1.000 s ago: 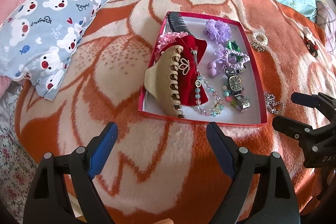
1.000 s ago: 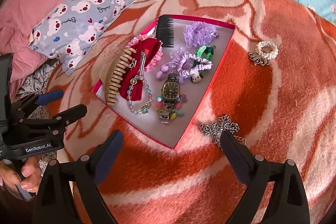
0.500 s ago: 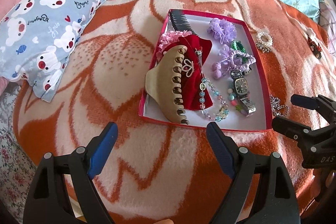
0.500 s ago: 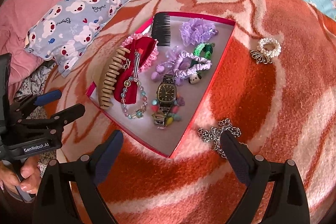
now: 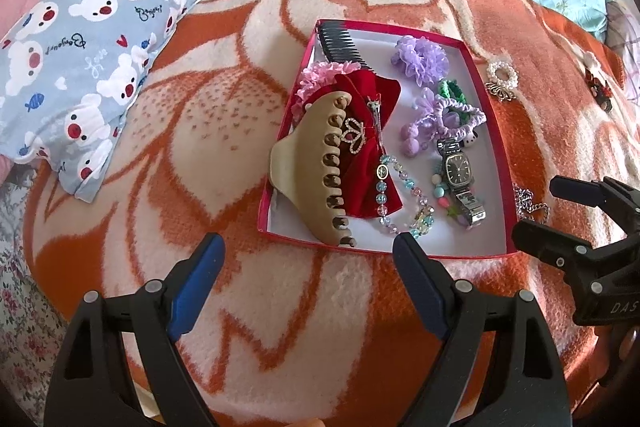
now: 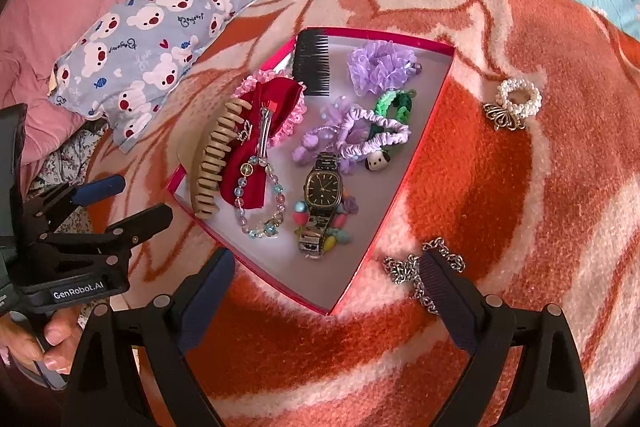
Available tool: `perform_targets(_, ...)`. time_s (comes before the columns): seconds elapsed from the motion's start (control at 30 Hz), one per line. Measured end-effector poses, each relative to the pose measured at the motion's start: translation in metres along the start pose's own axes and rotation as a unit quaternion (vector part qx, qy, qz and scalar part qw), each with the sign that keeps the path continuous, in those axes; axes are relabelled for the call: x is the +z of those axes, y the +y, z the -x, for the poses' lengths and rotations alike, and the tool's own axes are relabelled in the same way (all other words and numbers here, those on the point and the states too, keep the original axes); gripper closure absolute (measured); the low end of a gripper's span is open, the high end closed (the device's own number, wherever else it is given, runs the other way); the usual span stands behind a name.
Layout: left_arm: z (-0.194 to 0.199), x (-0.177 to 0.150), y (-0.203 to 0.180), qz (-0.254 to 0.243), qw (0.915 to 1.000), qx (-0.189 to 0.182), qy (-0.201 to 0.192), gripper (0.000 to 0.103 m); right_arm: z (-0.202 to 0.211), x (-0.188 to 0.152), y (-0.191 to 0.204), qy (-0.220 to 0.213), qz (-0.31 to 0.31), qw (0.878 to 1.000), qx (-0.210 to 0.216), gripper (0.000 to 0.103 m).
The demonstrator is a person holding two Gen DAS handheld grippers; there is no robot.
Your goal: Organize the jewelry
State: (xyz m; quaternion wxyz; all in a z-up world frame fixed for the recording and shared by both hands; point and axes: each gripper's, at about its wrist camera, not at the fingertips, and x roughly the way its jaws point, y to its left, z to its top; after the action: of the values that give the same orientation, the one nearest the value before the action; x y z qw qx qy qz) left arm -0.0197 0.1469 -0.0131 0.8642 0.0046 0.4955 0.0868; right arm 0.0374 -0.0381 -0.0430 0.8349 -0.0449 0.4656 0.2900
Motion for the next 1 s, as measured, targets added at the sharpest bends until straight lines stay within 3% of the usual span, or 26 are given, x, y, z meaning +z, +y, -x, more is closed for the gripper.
perform_targets(1.0,0.0023,0.0056,-0.0007,-0.006,0.9999,0.007,-0.01,0.016,0.0035,0.0046,-0.0039,-0.008,-0.006,1.0,0.003,0.008)
